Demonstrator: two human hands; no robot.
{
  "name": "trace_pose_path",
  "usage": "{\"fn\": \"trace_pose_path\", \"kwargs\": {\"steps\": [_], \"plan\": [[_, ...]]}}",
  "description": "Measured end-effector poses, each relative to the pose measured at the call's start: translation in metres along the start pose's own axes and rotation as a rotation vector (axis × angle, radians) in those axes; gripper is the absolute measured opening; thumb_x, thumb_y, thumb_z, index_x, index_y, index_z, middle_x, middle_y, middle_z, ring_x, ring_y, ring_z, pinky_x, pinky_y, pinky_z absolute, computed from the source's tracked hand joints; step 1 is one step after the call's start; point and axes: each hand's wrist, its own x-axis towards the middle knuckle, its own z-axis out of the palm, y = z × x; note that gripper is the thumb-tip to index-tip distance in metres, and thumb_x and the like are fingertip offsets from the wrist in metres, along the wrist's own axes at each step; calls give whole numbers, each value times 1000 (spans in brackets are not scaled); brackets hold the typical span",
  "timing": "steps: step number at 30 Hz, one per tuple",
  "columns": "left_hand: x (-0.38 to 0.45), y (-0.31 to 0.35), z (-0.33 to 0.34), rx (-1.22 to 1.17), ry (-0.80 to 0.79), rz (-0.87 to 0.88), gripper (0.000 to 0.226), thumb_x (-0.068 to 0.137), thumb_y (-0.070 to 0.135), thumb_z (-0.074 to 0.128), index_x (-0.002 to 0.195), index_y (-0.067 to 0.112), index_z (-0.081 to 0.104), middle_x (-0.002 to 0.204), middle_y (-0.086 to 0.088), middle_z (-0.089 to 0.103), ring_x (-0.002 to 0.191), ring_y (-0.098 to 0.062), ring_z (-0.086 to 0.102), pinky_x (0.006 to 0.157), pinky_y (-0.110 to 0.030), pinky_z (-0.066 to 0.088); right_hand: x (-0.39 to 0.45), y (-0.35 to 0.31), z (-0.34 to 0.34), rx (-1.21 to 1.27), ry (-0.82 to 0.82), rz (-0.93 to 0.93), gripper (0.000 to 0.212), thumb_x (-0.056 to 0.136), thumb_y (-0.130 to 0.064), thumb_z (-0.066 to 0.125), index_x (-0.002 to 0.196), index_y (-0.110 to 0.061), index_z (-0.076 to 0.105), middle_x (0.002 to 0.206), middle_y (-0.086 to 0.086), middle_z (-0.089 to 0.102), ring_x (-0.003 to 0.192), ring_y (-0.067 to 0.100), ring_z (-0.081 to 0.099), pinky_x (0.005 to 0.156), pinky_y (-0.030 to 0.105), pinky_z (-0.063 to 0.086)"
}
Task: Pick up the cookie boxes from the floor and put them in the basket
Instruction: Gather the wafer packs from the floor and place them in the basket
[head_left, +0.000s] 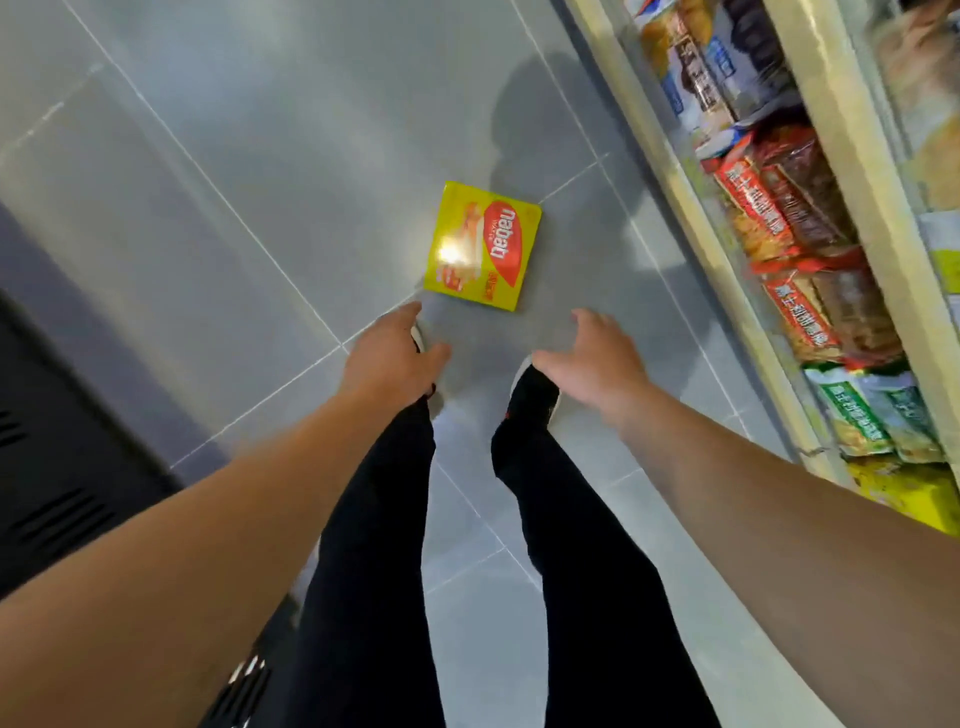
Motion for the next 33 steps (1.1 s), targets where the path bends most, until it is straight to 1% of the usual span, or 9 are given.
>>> {"fn": "trace_pose_path", "kwargs": {"steps": [4, 7, 13, 16, 19, 22, 26, 29, 33], "plan": [[108, -22, 32, 5, -47, -1, 58, 87, 35, 60, 141, 21, 44, 138, -8, 53, 127, -28, 48, 102, -35, 38, 106, -9, 51, 118, -20, 54, 68, 82, -40, 66, 137, -8, 45, 140, 14, 45, 130, 33, 46, 103, 35, 38], [180, -39, 60, -16, -40, -2, 54, 91, 33, 59, 142, 23, 43, 142, -6, 51, 129, -27, 46, 101, -31, 36, 178, -10, 88, 184, -17, 74, 60, 84, -38, 64, 135, -10, 47, 139, 12, 47, 129, 31, 46, 101, 33, 38], [301, -59, 122, -101, 7, -34, 45, 87, 40, 60, 127, 19, 54, 118, -6, 63, 109, -28, 59, 82, -29, 42, 295, 1, 154, 370, 130, 161, 53, 73, -37, 65, 117, -10, 53, 120, 11, 57, 109, 32, 57, 88, 36, 47], [329, -68, 145, -153, 121, -45, 50, 71, 46, 58, 111, 16, 60, 105, -9, 64, 97, -28, 60, 83, -38, 49, 323, 9, 177, 371, 235, 119, 45, 80, -27, 66, 119, -8, 52, 122, 12, 53, 107, 26, 53, 84, 27, 38], [332, -74, 160, -247, 171, -68, 48, 69, 44, 58, 108, 18, 63, 101, -9, 63, 92, -24, 60, 82, -37, 50, 333, 16, 189, 405, 292, 72, 38, 83, -22, 65, 118, -9, 54, 120, 10, 52, 102, 20, 52, 75, 18, 32], [316, -75, 160, -358, 133, -104, 38, 67, 42, 59, 99, 23, 68, 93, -5, 68, 86, -19, 64, 78, -38, 55, 322, 20, 184, 389, 252, 82, 34, 86, -27, 65, 114, -10, 58, 120, 10, 53, 107, 24, 54, 87, 26, 38], [257, -66, 137, -493, 51, -129, 32, 76, 30, 68, 107, 25, 68, 92, 13, 70, 82, -1, 65, 80, -27, 54, 271, 26, 153, 405, 220, 57, 29, 87, -29, 62, 112, -14, 61, 112, 4, 57, 101, 20, 55, 85, 26, 39], [197, -50, 103, -609, -6, -151, 34, 76, 28, 72, 109, 31, 68, 98, 12, 72, 89, -8, 70, 86, -36, 57, 208, 28, 116, 487, 177, 50, 26, 89, -29, 62, 114, -23, 63, 108, -3, 66, 100, 17, 61, 85, 29, 47], [106, -15, 38, -705, -90, -179, 33, 79, 19, 77, 108, 26, 64, 98, 7, 72, 83, -13, 72, 78, -36, 59, 107, 28, 59, 576, 110, 33, 30, 91, -30, 62, 121, -29, 62, 114, -7, 67, 105, 16, 63, 95, 40, 51]]}}
